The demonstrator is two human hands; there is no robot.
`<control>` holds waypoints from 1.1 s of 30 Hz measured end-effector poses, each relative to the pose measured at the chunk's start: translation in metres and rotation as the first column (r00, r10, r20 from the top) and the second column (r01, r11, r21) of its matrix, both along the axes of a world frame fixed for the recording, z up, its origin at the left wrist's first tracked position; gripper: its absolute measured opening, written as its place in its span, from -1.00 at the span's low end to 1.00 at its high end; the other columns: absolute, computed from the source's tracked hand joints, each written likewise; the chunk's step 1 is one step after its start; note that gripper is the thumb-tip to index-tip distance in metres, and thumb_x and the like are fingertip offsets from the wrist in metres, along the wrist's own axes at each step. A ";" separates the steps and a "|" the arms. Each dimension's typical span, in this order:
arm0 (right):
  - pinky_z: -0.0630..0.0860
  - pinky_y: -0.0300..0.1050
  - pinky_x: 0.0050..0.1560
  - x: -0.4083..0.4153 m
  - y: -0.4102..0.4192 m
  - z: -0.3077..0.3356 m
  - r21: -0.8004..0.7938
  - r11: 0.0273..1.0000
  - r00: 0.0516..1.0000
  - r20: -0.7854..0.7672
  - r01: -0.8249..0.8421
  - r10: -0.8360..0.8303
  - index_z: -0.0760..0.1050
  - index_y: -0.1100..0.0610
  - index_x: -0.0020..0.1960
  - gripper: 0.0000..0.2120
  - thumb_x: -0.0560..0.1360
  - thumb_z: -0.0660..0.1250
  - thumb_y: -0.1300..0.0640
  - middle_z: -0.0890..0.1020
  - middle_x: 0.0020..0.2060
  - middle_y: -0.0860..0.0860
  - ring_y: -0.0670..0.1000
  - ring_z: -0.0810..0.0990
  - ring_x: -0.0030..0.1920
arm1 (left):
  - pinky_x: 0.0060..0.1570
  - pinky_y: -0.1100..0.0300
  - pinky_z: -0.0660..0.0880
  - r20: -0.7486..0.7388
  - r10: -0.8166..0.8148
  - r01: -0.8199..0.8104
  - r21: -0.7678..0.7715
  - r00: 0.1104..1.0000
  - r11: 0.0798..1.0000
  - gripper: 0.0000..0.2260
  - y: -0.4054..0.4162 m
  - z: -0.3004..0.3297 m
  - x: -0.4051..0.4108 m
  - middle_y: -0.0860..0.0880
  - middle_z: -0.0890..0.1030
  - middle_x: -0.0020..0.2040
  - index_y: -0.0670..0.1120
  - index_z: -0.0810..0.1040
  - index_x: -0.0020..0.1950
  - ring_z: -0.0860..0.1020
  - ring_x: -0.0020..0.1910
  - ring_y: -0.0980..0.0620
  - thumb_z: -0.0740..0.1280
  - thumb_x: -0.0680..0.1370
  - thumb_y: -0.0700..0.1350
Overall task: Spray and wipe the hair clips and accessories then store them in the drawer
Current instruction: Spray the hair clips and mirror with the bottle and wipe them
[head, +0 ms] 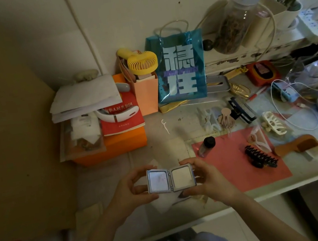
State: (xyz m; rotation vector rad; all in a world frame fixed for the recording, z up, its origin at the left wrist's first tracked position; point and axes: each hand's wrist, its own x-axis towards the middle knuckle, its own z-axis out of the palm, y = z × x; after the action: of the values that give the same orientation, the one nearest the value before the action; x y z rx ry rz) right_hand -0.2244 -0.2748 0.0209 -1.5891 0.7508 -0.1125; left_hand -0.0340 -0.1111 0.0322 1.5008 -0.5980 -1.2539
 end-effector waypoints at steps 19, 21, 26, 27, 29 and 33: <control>0.55 -0.26 -0.03 -0.015 -0.016 -0.113 -0.382 0.922 0.974 -0.225 -0.066 -0.024 0.51 0.04 0.20 -0.42 0.22 0.56 0.01 0.53 0.02 -0.06 -0.09 0.57 -0.05 | -0.13 0.54 0.44 0.341 -0.161 0.075 0.251 0.926 0.965 -0.42 -0.042 -0.120 -0.022 0.16 0.53 0.00 -0.02 0.47 0.24 0.52 -0.07 0.27 0.56 0.28 -0.28; 0.52 -0.34 -0.03 -0.023 -0.017 -0.113 -0.399 0.915 0.975 -0.222 -0.068 -0.025 0.51 0.07 0.21 -0.42 0.23 0.58 0.08 0.52 0.05 -0.06 -0.13 0.55 -0.06 | -0.07 0.48 0.48 0.351 -0.178 0.093 0.246 0.919 0.965 -0.42 -0.042 -0.122 -0.025 0.19 0.54 0.01 0.05 0.47 0.21 0.53 -0.05 0.27 0.57 0.27 -0.25; 0.35 -0.39 -0.19 -0.047 -0.029 -0.101 -0.508 0.855 0.956 -0.289 -0.106 -0.053 0.53 0.06 0.20 -0.41 0.21 0.57 -0.01 0.44 -0.02 -0.18 -0.14 0.45 -0.08 | -0.02 0.43 0.45 0.424 -0.233 0.154 0.213 0.875 0.965 -0.46 -0.055 -0.120 -0.045 0.23 0.52 0.03 0.19 0.45 0.12 0.53 0.01 0.23 0.59 0.26 -0.11; 0.31 -0.44 -0.22 -0.052 -0.033 -0.101 -0.523 0.845 0.951 -0.303 -0.110 -0.063 0.53 0.05 0.19 -0.42 0.21 0.57 -0.02 0.42 -0.07 -0.23 -0.14 0.45 -0.11 | -0.02 0.44 0.45 0.430 -0.233 0.158 0.205 0.872 0.966 -0.48 -0.061 -0.119 -0.050 0.24 0.52 0.03 0.17 0.47 0.12 0.53 0.02 0.23 0.59 0.26 -0.08; 0.32 -0.40 -0.24 -0.064 -0.046 -0.102 -0.549 0.827 0.937 -0.339 -0.120 -0.089 0.54 0.02 0.18 -0.41 0.19 0.58 -0.02 0.41 -0.12 -0.22 -0.08 0.47 -0.13 | -0.04 0.45 0.46 0.451 -0.243 0.174 0.190 0.859 0.966 -0.52 -0.076 -0.119 -0.061 0.22 0.54 0.04 0.13 0.50 0.14 0.54 0.02 0.23 0.57 0.27 -0.01; 0.43 -0.04 -0.06 -0.092 -0.073 -0.107 -0.659 0.727 0.893 -0.424 -0.190 -0.152 0.53 0.00 0.17 -0.31 0.08 0.62 -0.07 0.51 0.01 0.07 0.13 0.42 -0.01 | -0.01 0.37 0.48 0.490 -0.242 0.179 0.173 0.837 0.968 -0.52 -0.105 -0.115 -0.088 0.23 0.52 0.03 0.18 0.51 0.15 0.53 0.00 0.23 0.54 0.27 0.12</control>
State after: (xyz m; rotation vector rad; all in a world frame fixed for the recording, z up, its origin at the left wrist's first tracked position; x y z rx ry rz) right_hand -0.3160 -0.3478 -0.0856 -2.3966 1.1422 0.0054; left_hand -0.1224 -0.2158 -0.0830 1.9303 -1.0768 -1.0638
